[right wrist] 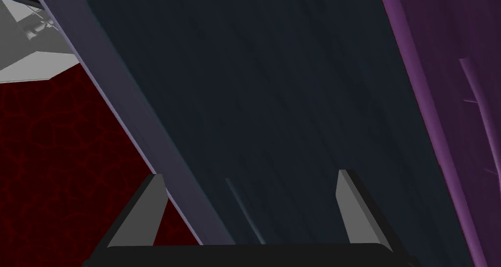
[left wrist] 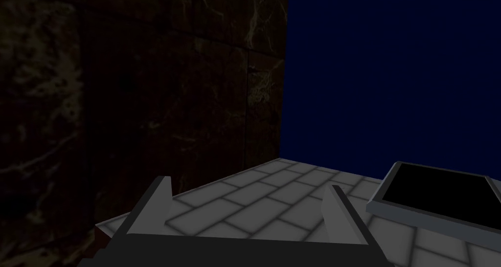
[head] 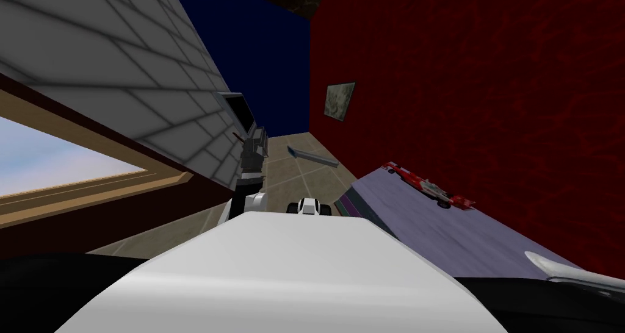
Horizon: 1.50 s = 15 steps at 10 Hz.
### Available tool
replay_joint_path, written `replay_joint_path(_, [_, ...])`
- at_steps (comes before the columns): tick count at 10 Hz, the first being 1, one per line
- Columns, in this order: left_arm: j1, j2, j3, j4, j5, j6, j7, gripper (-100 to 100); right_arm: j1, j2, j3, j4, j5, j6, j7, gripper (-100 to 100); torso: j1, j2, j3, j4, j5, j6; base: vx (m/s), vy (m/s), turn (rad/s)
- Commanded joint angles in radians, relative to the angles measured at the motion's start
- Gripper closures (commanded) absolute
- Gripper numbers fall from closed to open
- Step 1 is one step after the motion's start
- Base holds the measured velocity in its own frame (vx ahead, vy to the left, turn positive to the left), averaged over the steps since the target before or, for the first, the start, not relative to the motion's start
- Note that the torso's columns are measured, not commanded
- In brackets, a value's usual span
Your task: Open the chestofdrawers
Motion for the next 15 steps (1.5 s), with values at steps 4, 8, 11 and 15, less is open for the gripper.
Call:
replay_joint_path(4, [0.0,0.0,0.0,0.0,0.0,0.0,0.0,0,-0.005,0.005,0.043,0.123,0.113,0.113,-0.021,-100,0.0,0.0,0.0,0.0,0.0,0.0,0.067,-0.022,0.129])
replay_joint_path(8, [0.0,0.0,0.0,0.0,0.0,0.0,0.0,0,-0.002,-0.004,0.061,0.161,0.159,0.156,-0.023,-100,0.0,0.0,0.0,0.0,0.0,0.0,0.044,-0.019,0.076])
replay_joint_path(11, [0.0,0.0,0.0,0.0,0.0,0.0,0.0,0,-0.028,-0.02,0.045,0.18,0.11,0.156,-0.009,100,0.001,0.001,0.001,0.0,0.0,0.0,-0.043,0.011,0.124])
replay_joint_path(15, [0.0,0.0,0.0,0.0,0.0,0.0,0.0,0,-0.079,-0.051,0.011,0.213,-0.001,0.151,0.021,100,0.0,0.0,0.0,0.0,0.0,0.001,-0.163,0.086,0.321])
